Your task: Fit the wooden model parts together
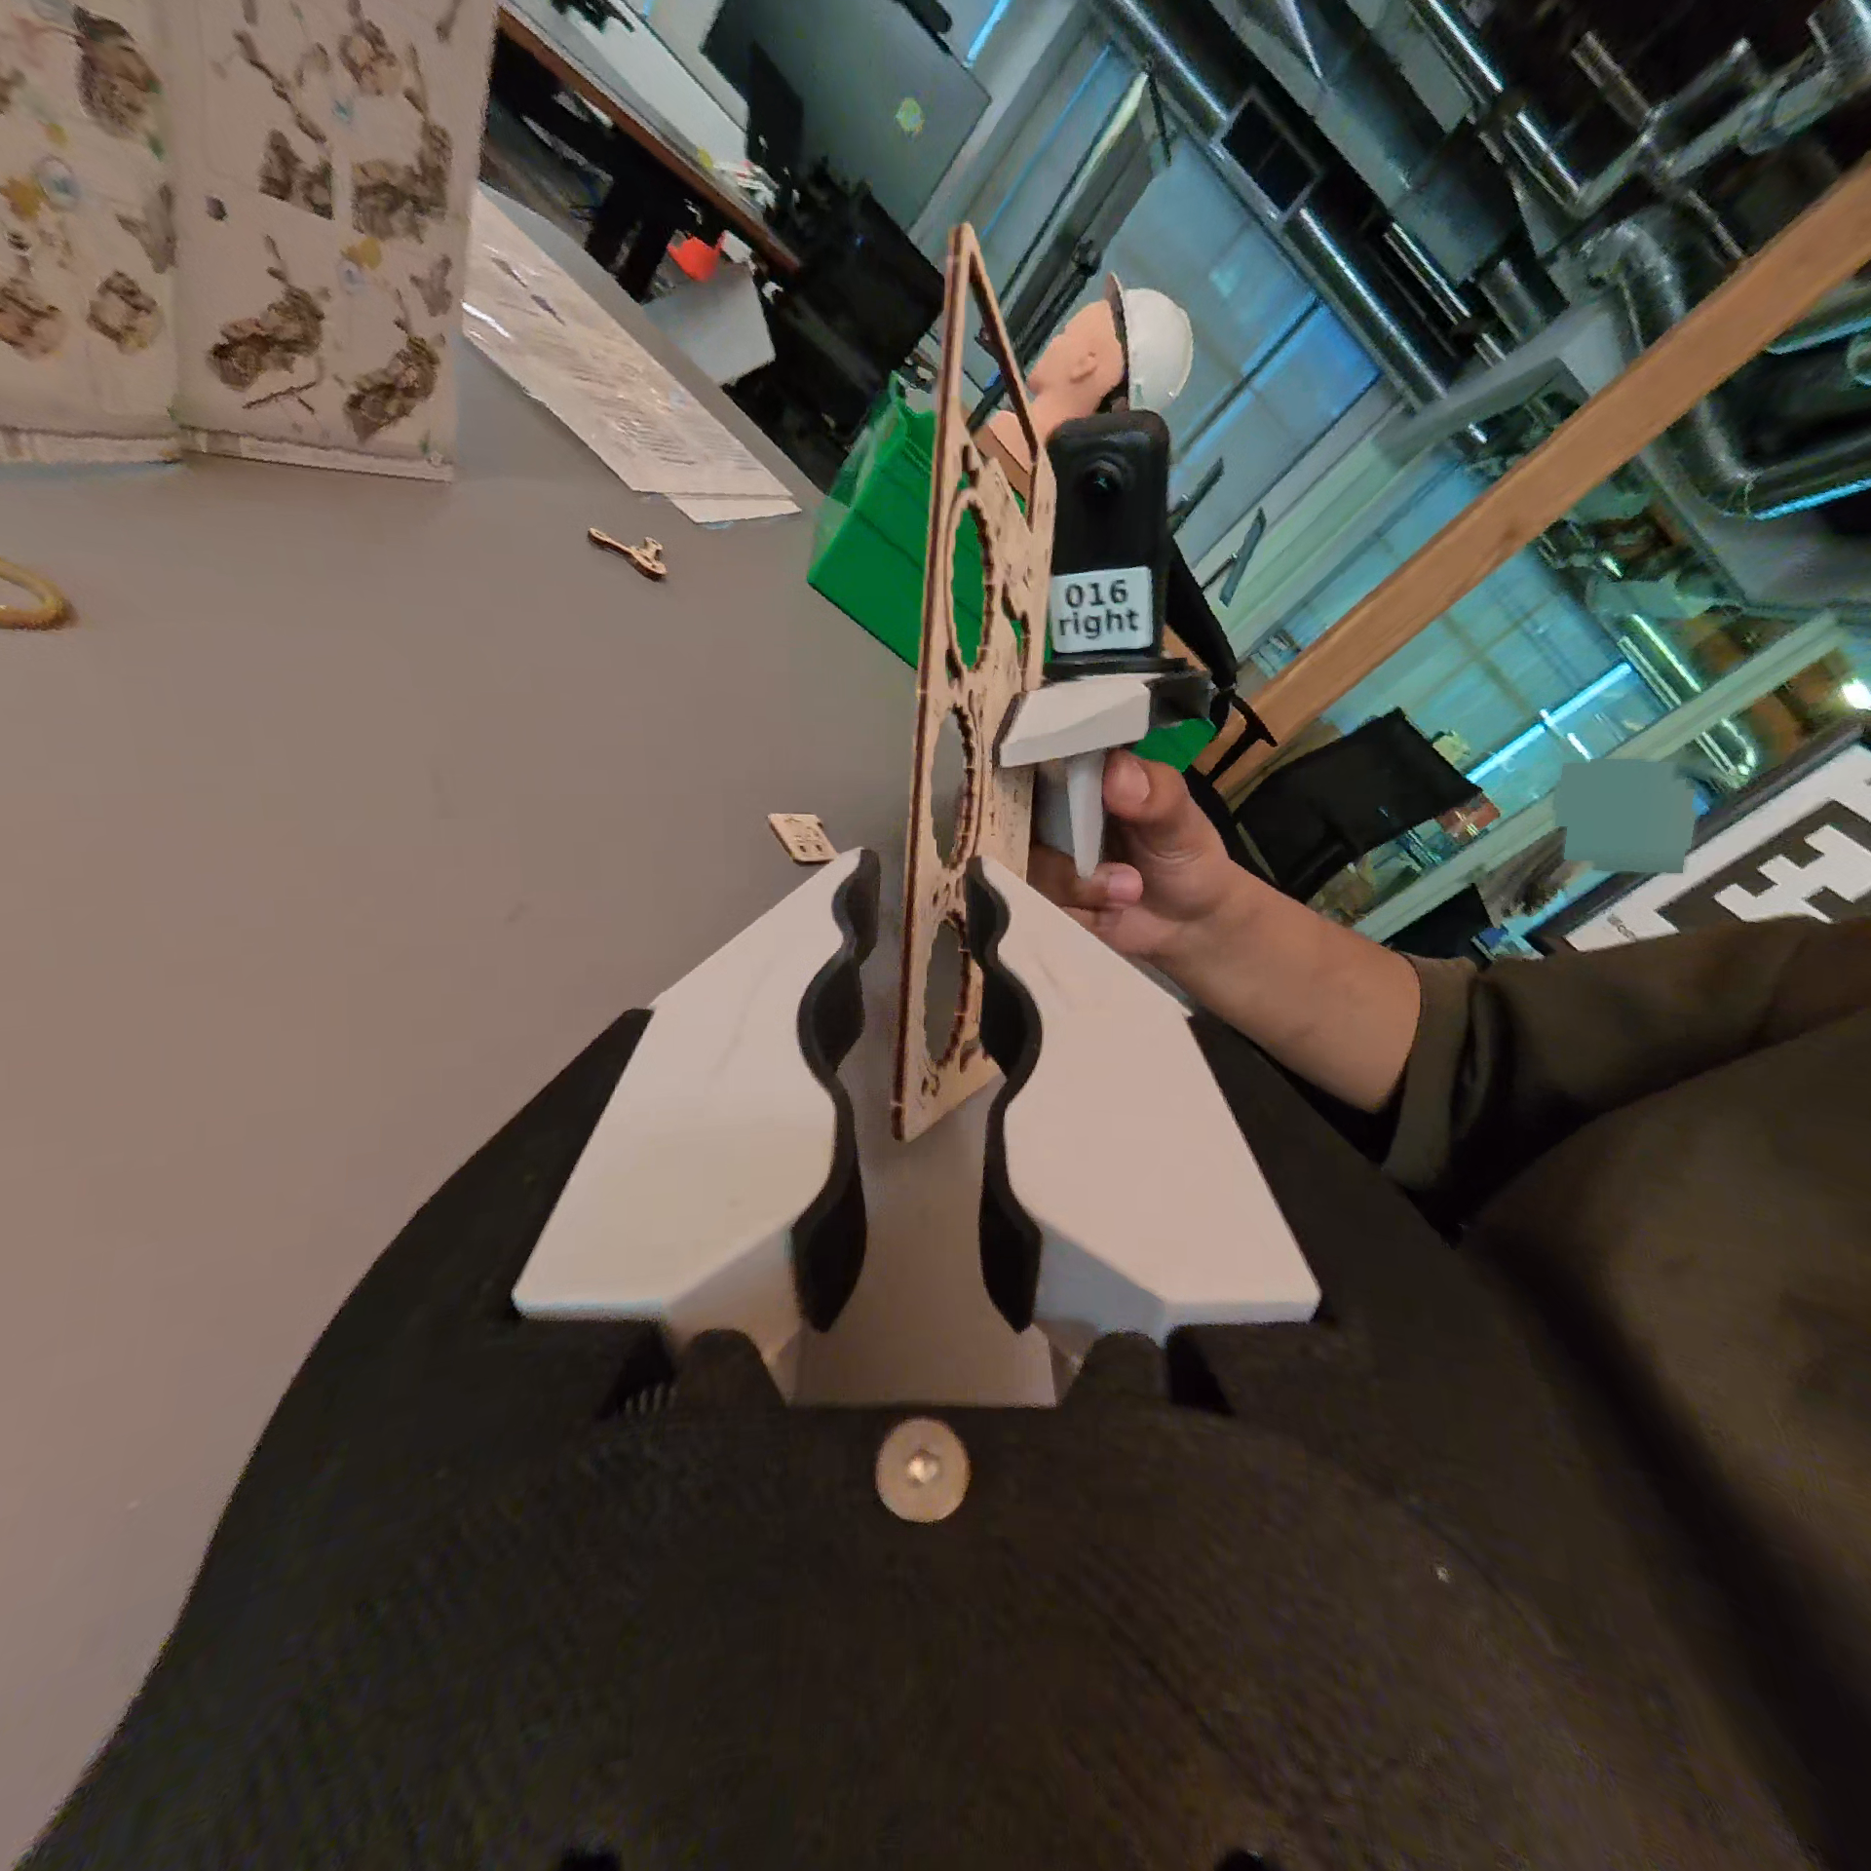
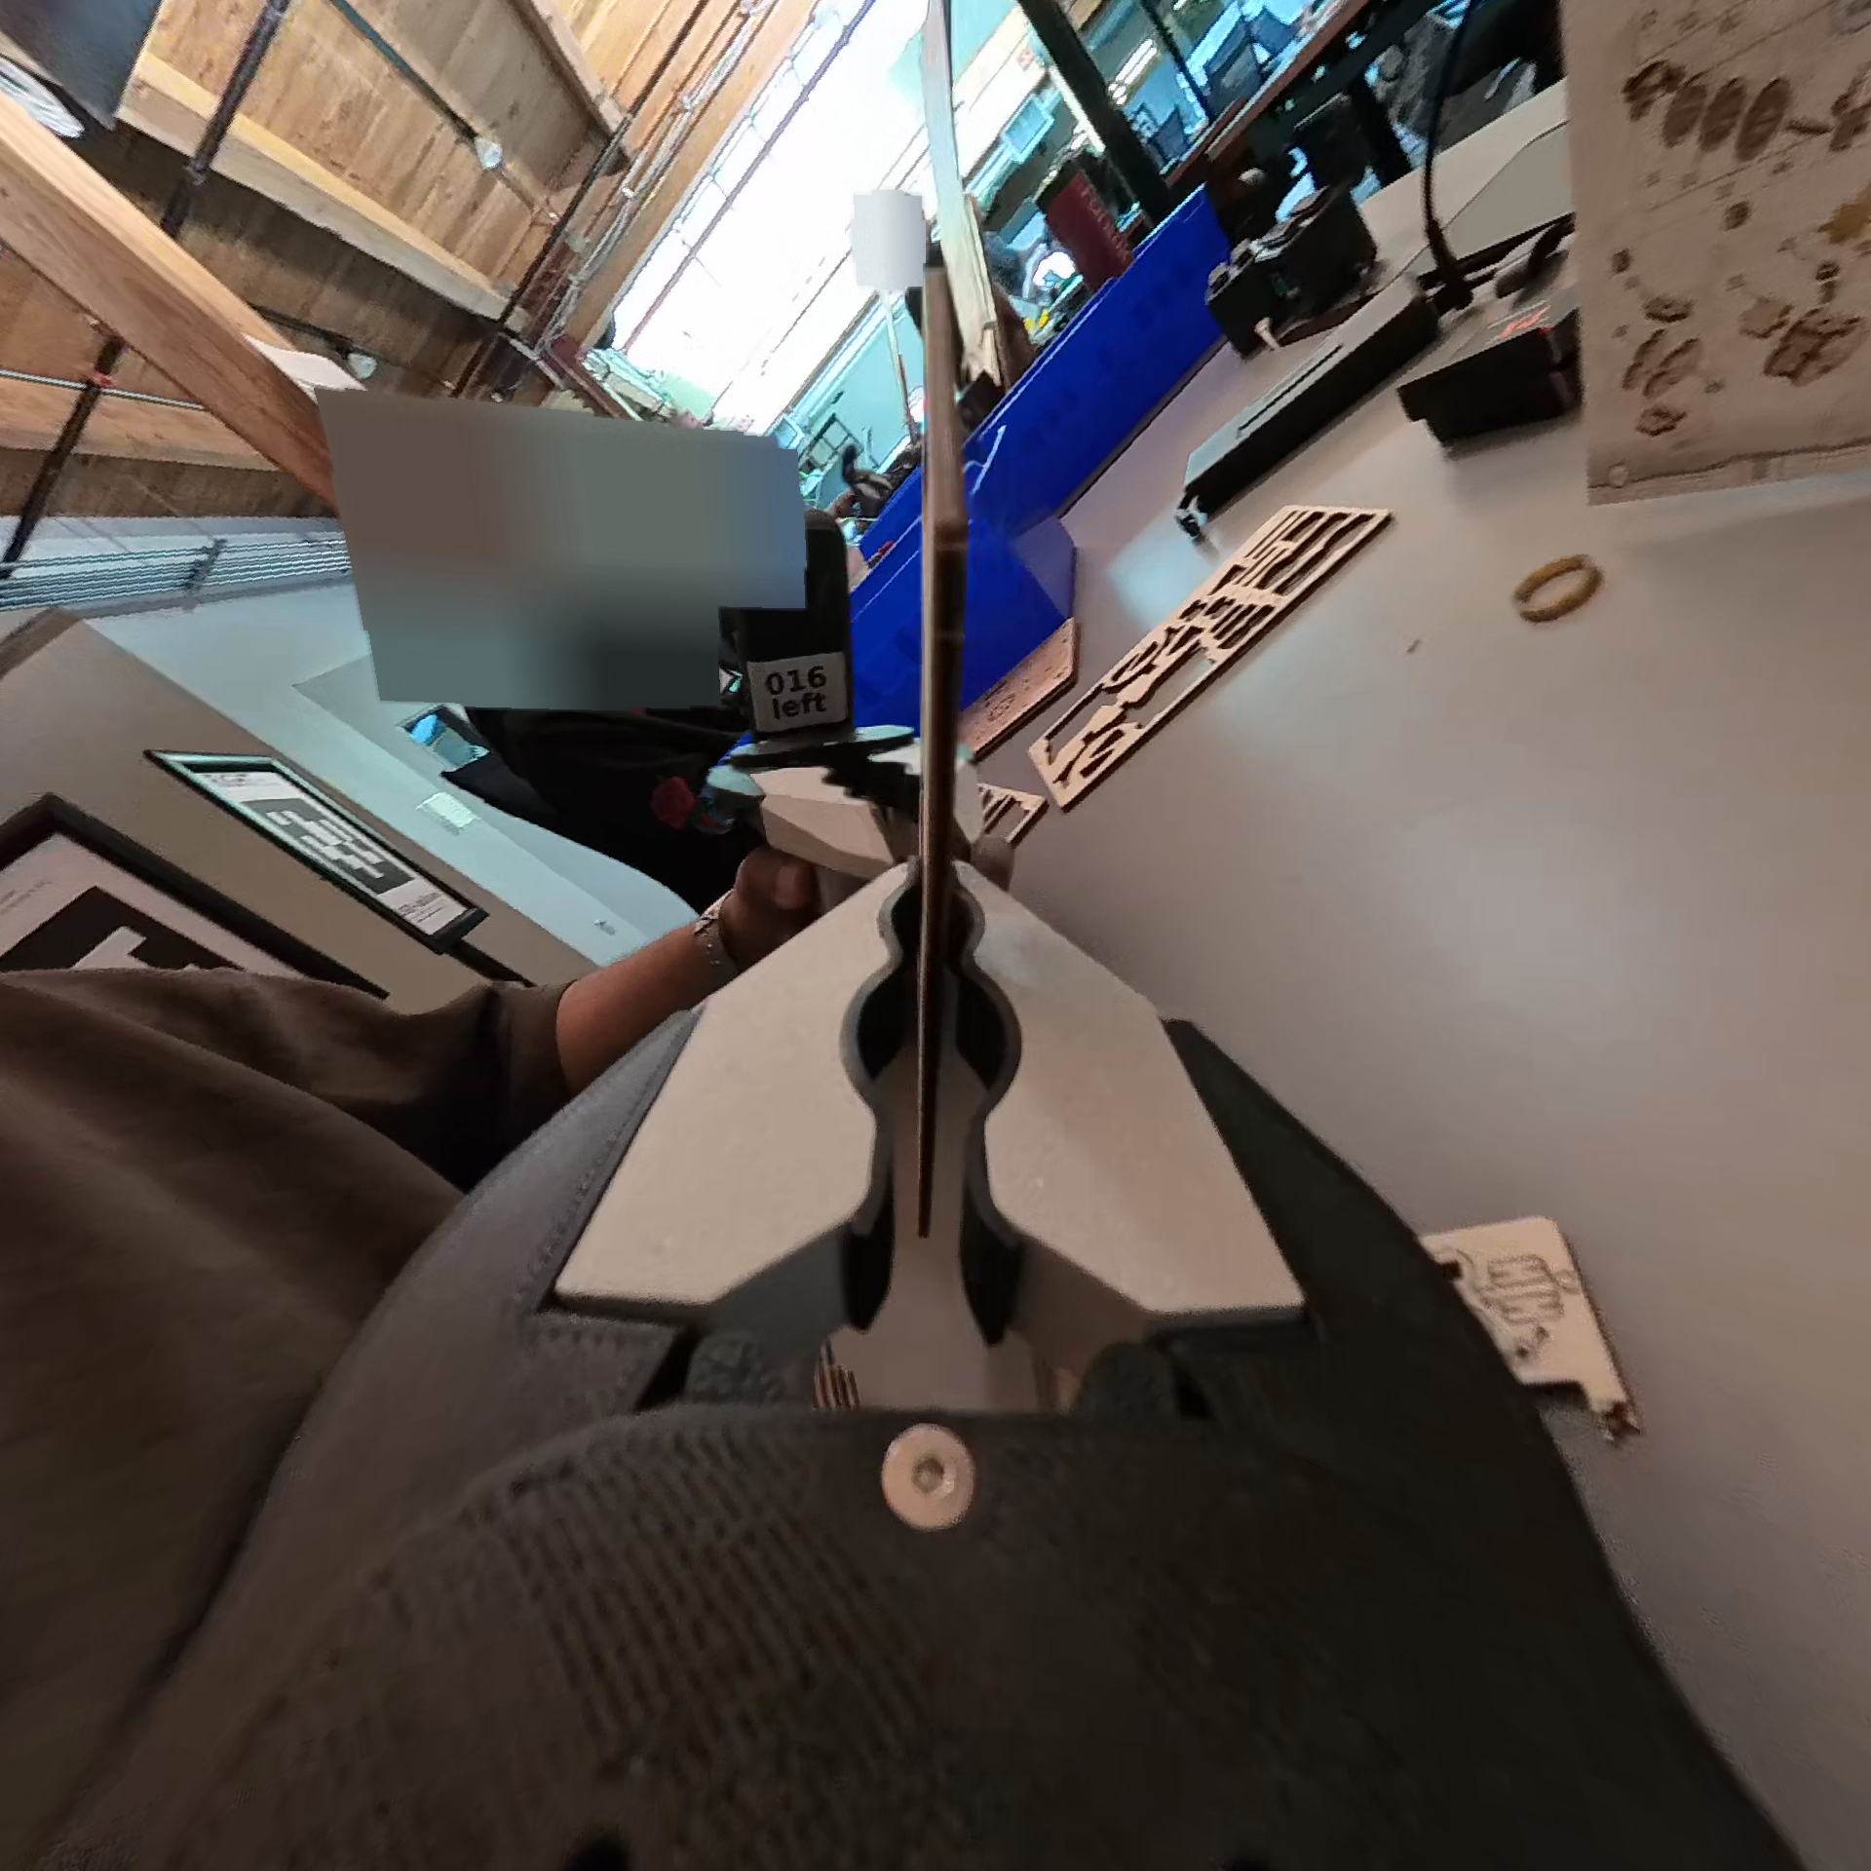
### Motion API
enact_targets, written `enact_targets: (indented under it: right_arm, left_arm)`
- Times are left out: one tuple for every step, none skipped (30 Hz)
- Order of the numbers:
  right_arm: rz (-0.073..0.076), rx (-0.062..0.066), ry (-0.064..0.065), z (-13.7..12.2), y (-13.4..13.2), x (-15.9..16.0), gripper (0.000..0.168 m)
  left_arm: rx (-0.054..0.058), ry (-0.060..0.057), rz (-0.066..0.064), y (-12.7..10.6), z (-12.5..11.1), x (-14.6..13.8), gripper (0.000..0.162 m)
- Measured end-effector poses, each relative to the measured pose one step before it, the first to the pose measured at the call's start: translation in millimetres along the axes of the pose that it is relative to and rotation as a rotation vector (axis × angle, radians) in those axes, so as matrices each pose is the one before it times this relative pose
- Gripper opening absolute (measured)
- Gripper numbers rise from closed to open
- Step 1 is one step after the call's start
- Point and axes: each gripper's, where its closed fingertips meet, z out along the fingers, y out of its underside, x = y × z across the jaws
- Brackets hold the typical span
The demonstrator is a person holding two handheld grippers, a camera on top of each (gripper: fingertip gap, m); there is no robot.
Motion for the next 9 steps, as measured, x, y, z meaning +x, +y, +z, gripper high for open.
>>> enact_targets:
  right_arm:
    - [0.0055, 0.0034, -0.0198, 0.36, -0.09, -2.55, 0.001]
    - [0.0110, 0.0078, -0.0276, -0.03, -0.98, -3.38, 0.001]
    - [0.0145, 0.0123, -0.0360, -0.42, -1.87, -4.49, 0.001]
    - [0.0146, 0.0150, -0.0399, -0.68, -2.47, -5.11, 0.001]
    - [0.0124, 0.0149, -0.0378, -0.65, -2.52, -5.10, 0.000]
    - [0.0092, 0.0131, -0.0328, -0.57, -2.37, -4.67, 0.001]
    - [0.0053, 0.0099, -0.0270, -0.39, -1.79, -3.93, 0.001]
    - [0.0025, 0.0056, -0.0233, -0.17, -1.11, -3.60, 0.001]
    - [0.0015, 0.0022, -0.0222, 0.28, -0.47, -3.43, 0.001]
  left_arm:
    - [-0.0105, 0.0247, 0.0015, 1.80, 1.03, 4.19, 0.013]
    - [-0.0025, 0.0359, -0.0044, 0.55, 0.63, 5.34, 0.013]
    - [0.0096, 0.0446, -0.0116, -1.26, -0.06, 6.27, 0.014]
    - [0.0167, 0.0421, -0.0213, -2.38, -0.51, 5.33, 0.014]
    - [0.0241, 0.0464, -0.0250, -3.66, -1.05, 5.72, 0.014]
    - [0.0312, 0.0493, -0.0256, -4.77, -1.63, 6.16, 0.015]
    - [0.0359, 0.0414, -0.0259, -6.02, -2.06, 5.14, 0.015]
    - [0.0413, 0.0386, -0.0196, -7.10, -2.53, 5.18, 0.015]
    - [0.0483, 0.0388, -0.0101, -8.26, -2.98, 5.87, 0.015]
